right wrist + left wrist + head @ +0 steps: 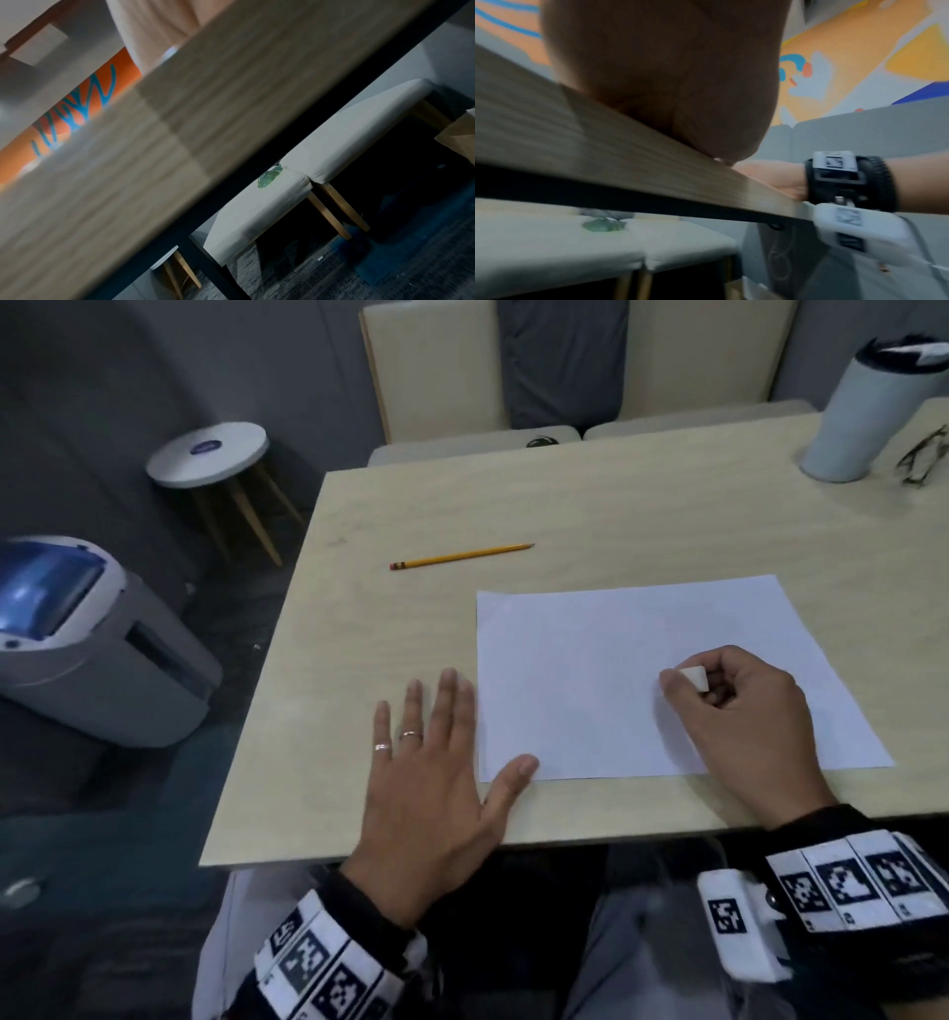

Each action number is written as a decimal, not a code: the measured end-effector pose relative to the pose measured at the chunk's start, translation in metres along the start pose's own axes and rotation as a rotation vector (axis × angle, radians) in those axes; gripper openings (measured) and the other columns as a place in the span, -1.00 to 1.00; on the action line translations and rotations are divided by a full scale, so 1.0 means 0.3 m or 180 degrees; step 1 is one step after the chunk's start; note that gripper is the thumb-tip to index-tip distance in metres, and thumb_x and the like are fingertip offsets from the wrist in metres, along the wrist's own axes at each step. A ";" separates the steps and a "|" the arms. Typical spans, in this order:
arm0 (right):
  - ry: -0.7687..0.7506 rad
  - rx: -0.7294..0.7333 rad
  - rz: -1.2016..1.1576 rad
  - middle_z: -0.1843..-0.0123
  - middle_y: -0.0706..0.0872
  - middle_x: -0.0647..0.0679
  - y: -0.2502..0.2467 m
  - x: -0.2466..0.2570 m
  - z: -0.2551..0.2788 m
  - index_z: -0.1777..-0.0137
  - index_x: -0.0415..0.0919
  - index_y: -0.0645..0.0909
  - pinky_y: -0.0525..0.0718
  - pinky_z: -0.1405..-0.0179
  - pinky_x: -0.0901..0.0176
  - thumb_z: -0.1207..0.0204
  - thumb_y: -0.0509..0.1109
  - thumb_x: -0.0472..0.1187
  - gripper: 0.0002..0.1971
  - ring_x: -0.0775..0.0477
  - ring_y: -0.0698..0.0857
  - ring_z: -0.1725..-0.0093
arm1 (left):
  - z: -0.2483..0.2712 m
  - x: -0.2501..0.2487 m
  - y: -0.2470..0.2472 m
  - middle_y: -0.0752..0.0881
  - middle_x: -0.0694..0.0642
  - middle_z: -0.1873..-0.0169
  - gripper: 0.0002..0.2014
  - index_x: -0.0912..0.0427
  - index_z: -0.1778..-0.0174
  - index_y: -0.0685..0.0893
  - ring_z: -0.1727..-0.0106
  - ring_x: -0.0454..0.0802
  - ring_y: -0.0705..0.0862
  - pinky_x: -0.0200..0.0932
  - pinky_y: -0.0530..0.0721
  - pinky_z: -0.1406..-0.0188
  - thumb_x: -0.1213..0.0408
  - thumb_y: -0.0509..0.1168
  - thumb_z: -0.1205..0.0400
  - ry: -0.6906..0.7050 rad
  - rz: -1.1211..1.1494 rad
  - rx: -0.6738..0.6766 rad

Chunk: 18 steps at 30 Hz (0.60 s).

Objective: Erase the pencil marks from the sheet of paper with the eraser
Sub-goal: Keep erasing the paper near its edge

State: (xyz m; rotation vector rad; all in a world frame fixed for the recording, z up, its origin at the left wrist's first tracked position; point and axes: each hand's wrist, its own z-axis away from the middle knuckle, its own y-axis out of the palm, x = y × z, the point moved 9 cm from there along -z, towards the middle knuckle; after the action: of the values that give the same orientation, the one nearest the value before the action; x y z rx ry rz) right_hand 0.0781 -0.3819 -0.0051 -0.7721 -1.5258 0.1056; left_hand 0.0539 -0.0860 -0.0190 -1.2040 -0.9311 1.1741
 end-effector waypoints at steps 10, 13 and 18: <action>-0.0128 0.0023 0.0242 0.32 0.77 0.12 0.012 0.020 0.007 0.13 -0.02 0.72 0.57 0.25 0.27 -0.63 0.58 -0.06 -0.86 0.16 0.70 0.27 | 0.060 -0.255 0.017 -0.17 -0.13 -0.87 -0.18 -0.16 -0.89 -0.05 -0.86 0.05 -0.32 0.35 -0.25 -0.80 -0.49 -0.18 -0.75 0.1647 0.0146 -0.0136; -0.0069 0.0064 0.0274 0.27 0.77 0.23 0.018 0.016 0.007 0.13 -0.01 0.73 0.56 0.32 0.46 -0.61 0.58 -0.05 -0.87 0.17 0.70 0.26 | 0.006 -0.049 -0.002 -0.26 -0.07 -0.86 -0.08 -0.06 -0.89 -0.16 -0.85 0.14 -0.35 0.38 -0.33 -0.78 -0.55 -0.31 -0.70 0.0680 -0.0062 -0.0105; -0.0037 0.0123 0.0353 0.22 0.77 0.29 0.025 0.024 0.012 0.10 -0.03 0.74 0.58 0.25 0.33 -0.61 0.57 0.02 -0.83 -0.02 0.76 0.22 | -0.005 0.119 -0.040 -0.51 0.10 -0.79 0.00 0.05 -0.86 -0.33 -0.77 0.21 -0.57 0.45 -0.45 -0.71 -0.58 -0.39 -0.65 0.0015 0.0016 0.0064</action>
State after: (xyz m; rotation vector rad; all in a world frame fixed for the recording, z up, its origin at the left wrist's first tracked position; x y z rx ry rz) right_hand 0.0784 -0.3710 -0.0033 -0.8264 -1.4876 0.2217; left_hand 0.0638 -0.0508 -0.0095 -1.1932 -0.9114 1.1815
